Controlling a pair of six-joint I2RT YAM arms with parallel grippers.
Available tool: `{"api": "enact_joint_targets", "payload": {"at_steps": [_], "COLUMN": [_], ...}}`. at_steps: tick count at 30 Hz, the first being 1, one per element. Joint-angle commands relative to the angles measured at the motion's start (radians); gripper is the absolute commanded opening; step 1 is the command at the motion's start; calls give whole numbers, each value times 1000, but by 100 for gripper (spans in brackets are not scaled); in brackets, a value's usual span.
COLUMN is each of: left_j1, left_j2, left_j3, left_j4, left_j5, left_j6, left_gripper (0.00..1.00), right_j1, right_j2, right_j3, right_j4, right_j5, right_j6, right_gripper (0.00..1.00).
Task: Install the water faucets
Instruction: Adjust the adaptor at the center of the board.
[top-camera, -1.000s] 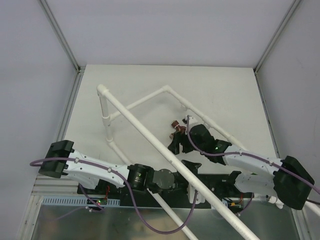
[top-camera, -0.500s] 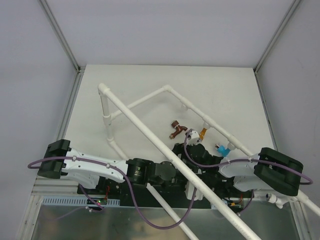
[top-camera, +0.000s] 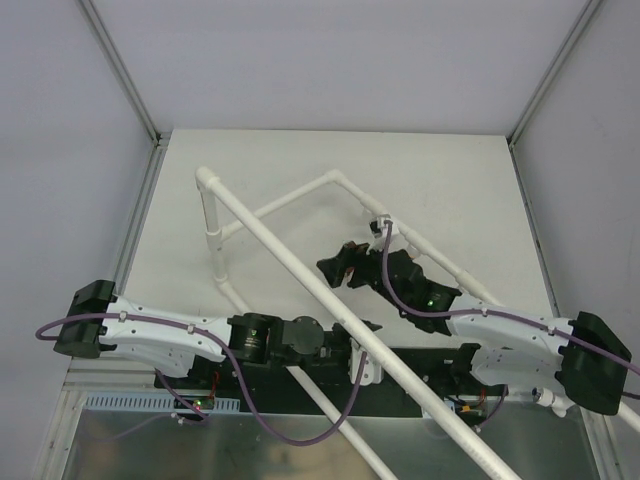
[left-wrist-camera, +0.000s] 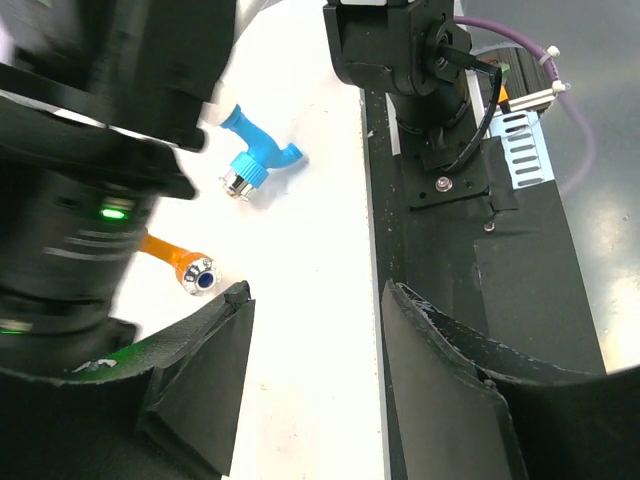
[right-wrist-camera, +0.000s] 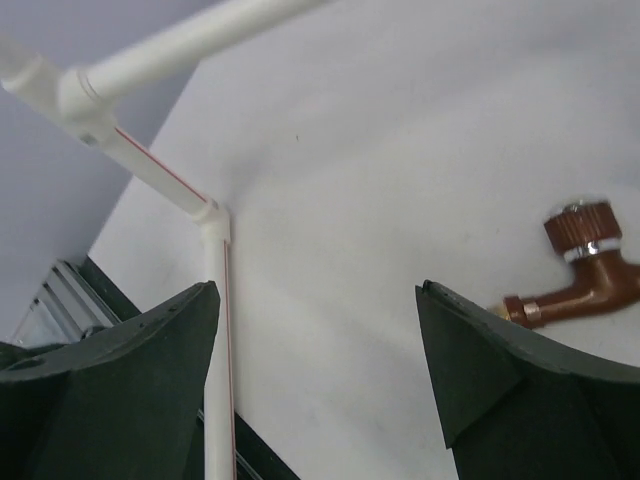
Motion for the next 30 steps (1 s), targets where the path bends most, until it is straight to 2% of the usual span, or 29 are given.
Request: {"api": "enact_joint_targets", "payload": {"at_steps": [1, 4, 10, 12, 15, 19, 25, 27, 30], "left_j1": [6, 6, 16, 53, 142, 188, 191, 191, 191], "left_j2": [-23, -2, 83, 107, 148, 204, 172, 137, 74], "left_j3": [-19, -34, -27, -25, -18, 21, -33, -71, -128], "left_j4": [32, 31, 99, 136, 192, 186, 169, 167, 166], "left_j5": [-12, -28, -71, -28, 59, 96, 165, 170, 147], "left_j6": [-33, -28, 61, 61, 39, 50, -51, -88, -129], "left_gripper": [56, 56, 56, 56, 56, 56, 55, 55, 55], "right_j1": [-66, -115, -314, -382, -474, -575, -584, -584, -589], "right_j2": [12, -28, -202, -255, -263, -165, -48, -19, 32], "right_j3": [91, 143, 335, 392, 485, 625, 653, 642, 642], "right_j4": [-70, -137, -495, -586, -745, -1032, -1145, -1119, -1079], "right_j5": [-49, -53, -36, -30, -7, -130, -329, -332, -238], "right_j6": [-30, -16, -3, -21, -62, -142, -347, -436, -502], "right_gripper": [87, 87, 87, 87, 87, 88, 91, 91, 91]}}
